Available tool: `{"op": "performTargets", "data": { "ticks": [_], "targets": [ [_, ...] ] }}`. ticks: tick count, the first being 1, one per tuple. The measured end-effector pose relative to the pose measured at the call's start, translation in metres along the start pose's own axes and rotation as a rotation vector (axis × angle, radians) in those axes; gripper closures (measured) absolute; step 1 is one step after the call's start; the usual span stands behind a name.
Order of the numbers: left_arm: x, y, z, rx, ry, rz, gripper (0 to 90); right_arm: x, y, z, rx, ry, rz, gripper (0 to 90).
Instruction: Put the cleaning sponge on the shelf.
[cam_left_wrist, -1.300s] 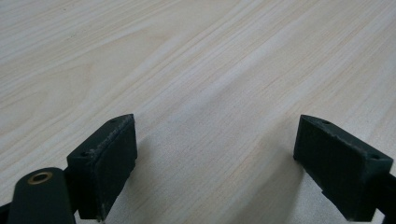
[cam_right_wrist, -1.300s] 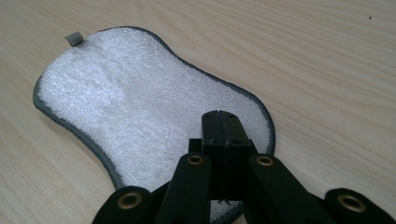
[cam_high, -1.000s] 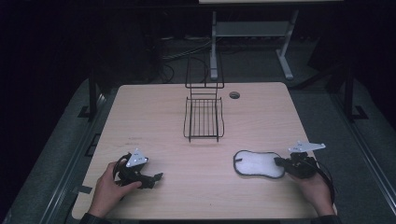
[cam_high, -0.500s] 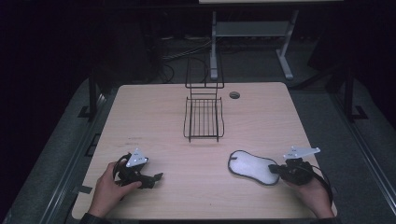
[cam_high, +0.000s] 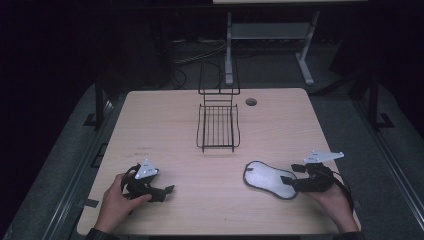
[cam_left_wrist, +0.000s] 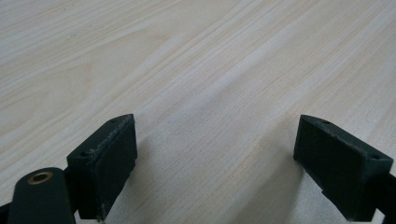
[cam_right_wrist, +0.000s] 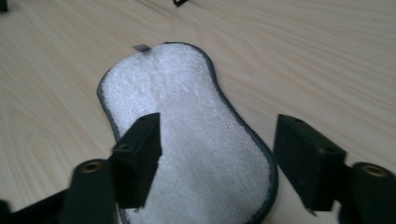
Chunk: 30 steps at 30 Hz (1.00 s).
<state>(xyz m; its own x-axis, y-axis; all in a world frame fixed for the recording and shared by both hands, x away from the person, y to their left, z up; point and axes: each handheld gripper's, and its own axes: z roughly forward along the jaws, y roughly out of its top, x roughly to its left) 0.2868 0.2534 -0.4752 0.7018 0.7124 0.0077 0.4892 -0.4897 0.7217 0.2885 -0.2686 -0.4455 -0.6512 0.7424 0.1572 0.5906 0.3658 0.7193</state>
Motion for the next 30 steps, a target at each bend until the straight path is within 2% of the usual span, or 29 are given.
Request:
{"op": "performTargets", "data": {
  "ticks": [1,2,3,4,5,6,11,15,22,30],
  "targets": [
    [0.0,0.0,0.0,0.0,0.0,0.0,12.6,0.0,0.0,0.0,0.0,0.0,0.0,28.8],
    [0.0,0.0,0.0,0.0,0.0,0.0,12.6,-0.002,0.001,0.004,0.02,0.014,0.001,21.4],
    [0.0,0.0,0.0,0.0,0.0,0.0,12.6,-0.002,0.001,0.004,0.02,0.014,0.001,21.4],
    [0.0,0.0,0.0,0.0,0.001,-0.002,12.6,-0.004,0.002,0.008,0.024,0.033,-0.01,16.3],
    [0.0,0.0,0.0,-0.001,0.001,-0.005,12.6,-0.004,0.004,0.009,0.034,0.034,-0.01,14.3],
    [0.0,0.0,0.0,0.0,0.0,-0.004,12.6,-0.004,0.006,0.011,0.036,0.029,-0.032,13.6],
    [0.0,0.0,0.0,-0.001,0.0,-0.006,12.6,-0.001,0.018,0.019,0.048,0.07,-0.072,10.9],
    [-0.001,0.0,0.0,-0.004,0.0,-0.009,12.6,0.001,0.021,0.027,0.075,0.071,-0.097,9.3],
    [0.0,0.0,0.0,-0.003,0.0,-0.005,12.6,0.006,0.028,0.038,0.109,0.103,-0.136,8.3],
    [0.0,0.0,0.0,-0.001,0.001,-0.002,12.6,0.007,0.025,0.044,0.153,0.089,-0.155,8.3]
  ]
}}
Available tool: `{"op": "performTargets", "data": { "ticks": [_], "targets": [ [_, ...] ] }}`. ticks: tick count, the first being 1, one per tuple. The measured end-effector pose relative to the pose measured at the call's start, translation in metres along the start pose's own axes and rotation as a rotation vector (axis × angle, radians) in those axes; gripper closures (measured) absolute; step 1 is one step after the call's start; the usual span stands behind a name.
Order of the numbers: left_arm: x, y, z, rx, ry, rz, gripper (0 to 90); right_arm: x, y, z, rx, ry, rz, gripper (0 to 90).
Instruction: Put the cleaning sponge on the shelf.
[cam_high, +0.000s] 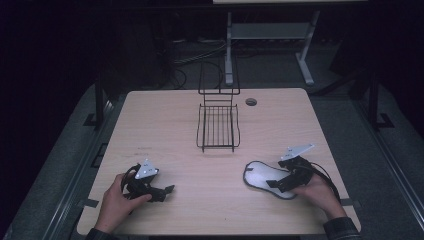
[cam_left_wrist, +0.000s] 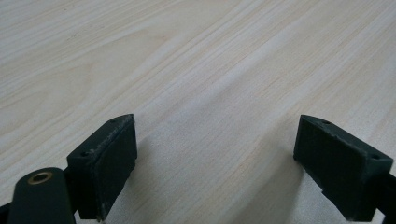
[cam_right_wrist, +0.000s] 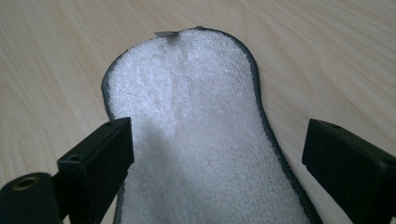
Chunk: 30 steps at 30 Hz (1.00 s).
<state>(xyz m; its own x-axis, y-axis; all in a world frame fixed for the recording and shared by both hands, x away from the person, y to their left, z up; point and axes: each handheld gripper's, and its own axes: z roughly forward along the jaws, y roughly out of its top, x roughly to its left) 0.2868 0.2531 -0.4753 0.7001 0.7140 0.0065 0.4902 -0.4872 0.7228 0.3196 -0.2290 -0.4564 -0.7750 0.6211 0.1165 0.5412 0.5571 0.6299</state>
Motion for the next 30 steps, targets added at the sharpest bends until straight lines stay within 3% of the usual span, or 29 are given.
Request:
{"op": "performTargets", "data": {
  "ticks": [17,30],
  "targets": [
    [0.0,0.0,0.0,0.0,0.0,-0.002,12.6,0.003,0.001,0.01,0.061,0.006,-0.044,11.1],
    [0.0,0.0,0.0,0.0,0.0,-0.002,12.6,0.001,-0.001,0.008,0.061,0.035,-0.015,16.9]
  ]
}}
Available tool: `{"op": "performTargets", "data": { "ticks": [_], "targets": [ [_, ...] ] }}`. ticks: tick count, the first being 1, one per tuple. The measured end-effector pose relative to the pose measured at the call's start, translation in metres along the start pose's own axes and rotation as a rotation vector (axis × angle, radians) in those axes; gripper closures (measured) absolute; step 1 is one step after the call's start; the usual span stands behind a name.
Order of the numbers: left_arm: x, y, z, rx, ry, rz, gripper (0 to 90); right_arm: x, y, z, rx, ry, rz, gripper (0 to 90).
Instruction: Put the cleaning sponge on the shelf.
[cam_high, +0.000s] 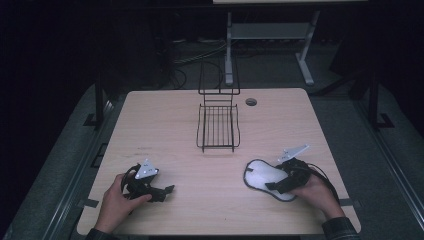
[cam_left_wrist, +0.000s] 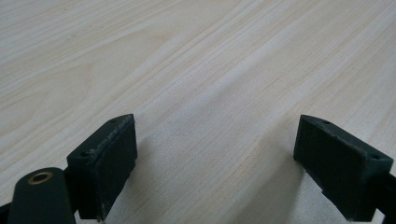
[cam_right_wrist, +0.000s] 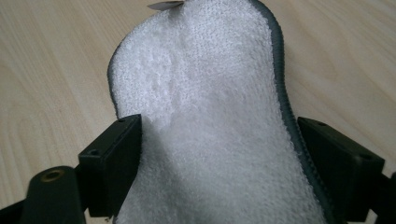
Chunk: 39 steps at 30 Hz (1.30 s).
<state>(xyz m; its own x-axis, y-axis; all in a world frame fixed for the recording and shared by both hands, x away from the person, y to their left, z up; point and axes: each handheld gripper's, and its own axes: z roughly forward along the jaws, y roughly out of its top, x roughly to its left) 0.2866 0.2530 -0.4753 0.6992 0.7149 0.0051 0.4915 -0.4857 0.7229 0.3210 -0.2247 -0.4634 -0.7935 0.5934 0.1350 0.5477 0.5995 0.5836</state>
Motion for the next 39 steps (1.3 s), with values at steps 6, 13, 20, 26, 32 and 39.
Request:
{"op": "performTargets", "data": {
  "ticks": [6,13,20,26,32,39],
  "targets": [
    [0.0,0.0,0.0,0.0,0.0,0.0,12.6,0.0,-0.001,-0.004,-0.005,-0.002,-0.002,22.5],
    [0.0,0.0,0.0,0.0,0.0,0.0,12.6,0.002,-0.001,-0.008,-0.014,-0.013,-0.006,28.5],
    [0.0,0.0,0.0,0.0,0.0,-0.001,12.6,0.004,-0.002,-0.013,-0.028,-0.026,-0.015,34.0],
    [0.0,0.0,0.0,-0.001,0.0,-0.002,12.6,0.003,-0.002,-0.02,-0.061,-0.033,-0.007,43.1],
    [0.0,0.0,0.0,-0.001,-0.001,-0.002,12.6,0.002,-0.003,-0.026,-0.093,-0.027,0.011,50.2],
    [0.0,0.0,0.0,-0.002,-0.001,-0.004,12.6,0.0,-0.003,-0.03,-0.115,-0.008,0.033,55.6]
  ]
}}
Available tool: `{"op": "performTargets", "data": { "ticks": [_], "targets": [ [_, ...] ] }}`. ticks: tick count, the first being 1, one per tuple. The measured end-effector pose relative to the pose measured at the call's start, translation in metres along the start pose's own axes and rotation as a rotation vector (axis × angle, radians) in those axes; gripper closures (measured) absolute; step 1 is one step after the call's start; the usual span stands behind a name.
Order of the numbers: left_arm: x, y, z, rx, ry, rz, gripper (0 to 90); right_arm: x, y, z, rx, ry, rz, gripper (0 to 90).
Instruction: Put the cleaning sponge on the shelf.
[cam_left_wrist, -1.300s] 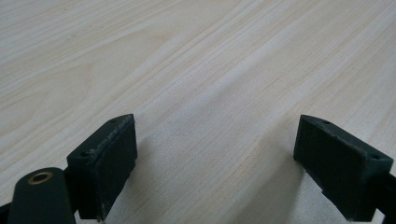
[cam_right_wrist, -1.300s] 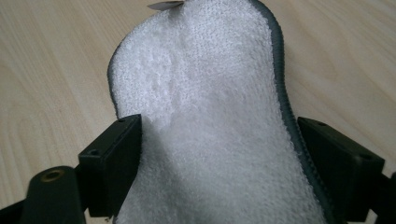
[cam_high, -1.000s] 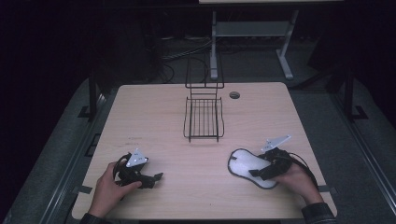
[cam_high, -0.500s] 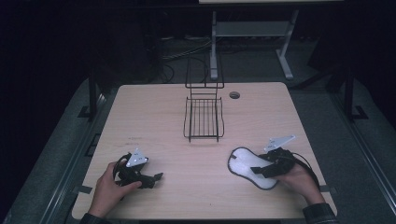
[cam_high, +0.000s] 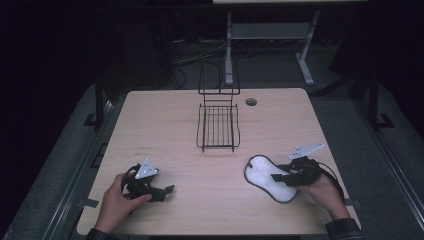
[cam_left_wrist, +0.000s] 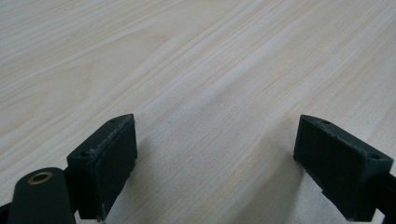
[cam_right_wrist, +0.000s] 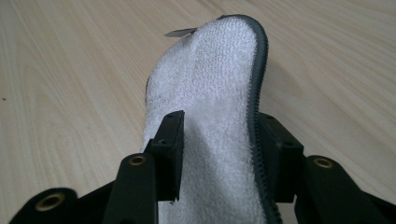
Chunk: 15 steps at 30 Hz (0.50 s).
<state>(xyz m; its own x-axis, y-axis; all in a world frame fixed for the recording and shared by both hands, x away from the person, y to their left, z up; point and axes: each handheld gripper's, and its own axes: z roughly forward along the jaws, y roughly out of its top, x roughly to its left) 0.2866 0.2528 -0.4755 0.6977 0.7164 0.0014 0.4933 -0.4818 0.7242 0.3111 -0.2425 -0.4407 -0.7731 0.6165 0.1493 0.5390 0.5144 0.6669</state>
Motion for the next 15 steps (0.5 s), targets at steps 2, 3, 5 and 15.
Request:
{"op": "performTargets", "data": {
  "ticks": [2,3,5,15],
  "targets": [
    [0.0,0.0,0.0,-0.001,0.001,0.0,12.6,0.0,0.0,-0.002,-0.003,0.006,0.007,57.1],
    [0.0,0.0,0.0,-0.001,0.001,0.0,12.6,-0.001,0.001,-0.003,-0.004,0.01,0.011,57.9],
    [0.0,0.0,0.0,0.0,0.001,0.002,12.6,0.0,0.001,-0.005,-0.01,0.017,0.014,59.7],
    [0.0,0.0,0.0,0.0,0.001,0.003,12.6,0.002,0.002,-0.013,-0.048,0.053,0.022,66.2]
  ]
}}
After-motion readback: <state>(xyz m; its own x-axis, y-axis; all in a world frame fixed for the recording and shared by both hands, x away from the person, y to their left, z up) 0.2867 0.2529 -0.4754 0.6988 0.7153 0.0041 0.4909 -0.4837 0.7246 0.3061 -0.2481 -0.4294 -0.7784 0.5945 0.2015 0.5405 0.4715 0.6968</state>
